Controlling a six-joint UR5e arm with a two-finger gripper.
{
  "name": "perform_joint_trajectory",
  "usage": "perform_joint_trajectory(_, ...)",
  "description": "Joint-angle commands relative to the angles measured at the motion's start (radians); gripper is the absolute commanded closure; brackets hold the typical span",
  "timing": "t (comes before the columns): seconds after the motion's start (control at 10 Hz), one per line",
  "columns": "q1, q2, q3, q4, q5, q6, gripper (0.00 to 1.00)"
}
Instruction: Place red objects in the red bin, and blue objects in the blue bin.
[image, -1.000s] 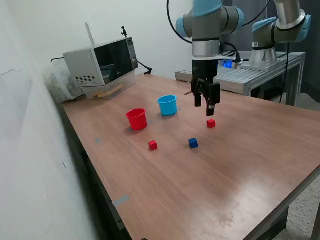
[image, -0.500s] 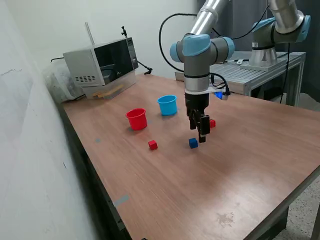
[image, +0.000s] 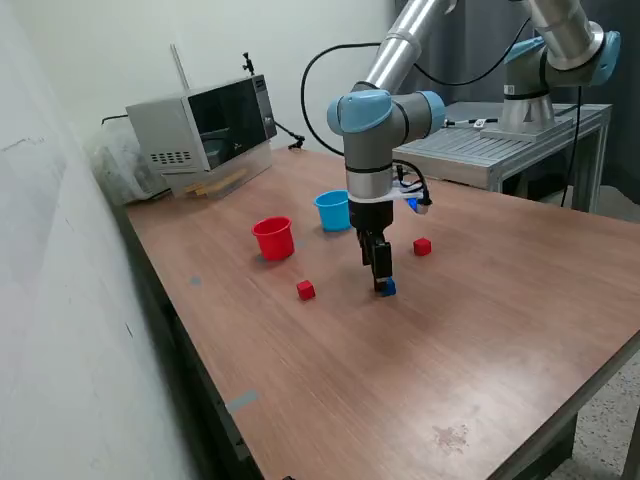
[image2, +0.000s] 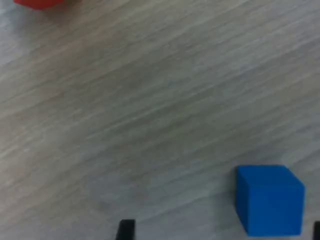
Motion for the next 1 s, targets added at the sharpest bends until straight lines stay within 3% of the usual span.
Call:
perform_joint_trajectory(0.0,0.0,0.002,0.008,0.0,0.006,-0.023,1.0)
perform_joint_trajectory(0.3,0.035,-0.006,0.016,0.007,0.009,-0.073,1.0)
perform_joint_trajectory(0.5,0.035,-0.03,0.016,0.011,0.035,-0.124,1.0)
perform_joint_trajectory(0.7,0.032,-0.096,0.033,0.033,0.035,-0.174,1.0)
perform_joint_trajectory(0.9,0.003,-0.209,0.112,0.033,0.033,-0.227,1.0)
